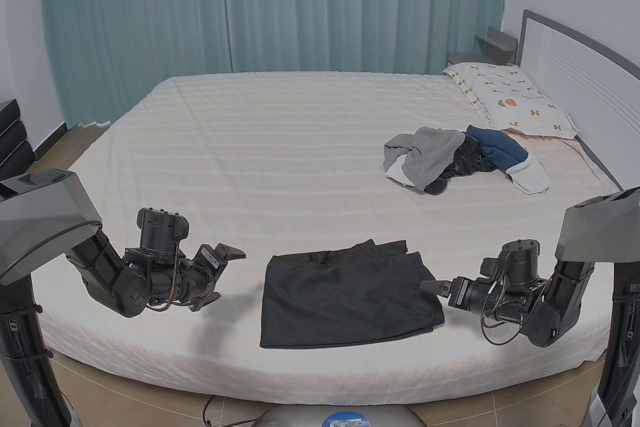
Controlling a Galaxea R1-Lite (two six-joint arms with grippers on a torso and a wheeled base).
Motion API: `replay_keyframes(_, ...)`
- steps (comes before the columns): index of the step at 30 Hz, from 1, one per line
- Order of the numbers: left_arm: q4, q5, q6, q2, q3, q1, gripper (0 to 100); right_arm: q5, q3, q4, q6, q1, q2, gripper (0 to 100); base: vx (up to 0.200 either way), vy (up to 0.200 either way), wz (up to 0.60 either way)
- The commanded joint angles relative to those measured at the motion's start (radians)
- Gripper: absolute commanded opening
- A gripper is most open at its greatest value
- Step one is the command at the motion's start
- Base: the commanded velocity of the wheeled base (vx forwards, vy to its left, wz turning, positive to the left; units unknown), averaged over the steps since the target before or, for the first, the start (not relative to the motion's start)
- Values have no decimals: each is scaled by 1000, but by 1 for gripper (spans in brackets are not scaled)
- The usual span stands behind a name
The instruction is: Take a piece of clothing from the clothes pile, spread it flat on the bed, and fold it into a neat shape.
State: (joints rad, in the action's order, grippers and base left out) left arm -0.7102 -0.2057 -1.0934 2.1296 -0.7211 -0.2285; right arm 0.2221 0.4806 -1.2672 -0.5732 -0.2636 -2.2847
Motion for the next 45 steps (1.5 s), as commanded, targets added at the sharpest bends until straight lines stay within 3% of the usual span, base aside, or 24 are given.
replay_keyframes(1,0,0,0,1,0,0,100,0,10,0,-10,0,-1,100,0,0,0)
replay_keyframes(7,2,0,6,-2,-8,-11,100,0,65,3,-128,-3,-10,100,0,0,0)
replay_keyframes(12,11,2,21,6,-43,-48,100,0,145,51,-128,-9,-15,100,0,0,0)
replay_keyframes(17,20,6,78,69,-120,-75,100,2,299,221,-134,-17,-44,100,0,0,0)
replay_keyframes(20,18,31,79,135,-179,-89,100,-1,352,203,-136,-17,-116,100,0,0,0)
replay_keyframes(24,15,126,86,171,-222,-114,100,-6,380,189,-131,-19,-160,100,0,0,0)
replay_keyframes(30,17,138,86,182,-225,-121,100,-7,388,189,-125,-19,-153,100,0,0,0)
replay_keyframes(31,17,138,86,182,-225,-121,100,-7,388,189,-123,-20,-153,0,0,0,0)
replay_keyframes(45,20,138,99,185,-228,-123,100,-17,401,169,-129,-8,-141,0,0,0,0)
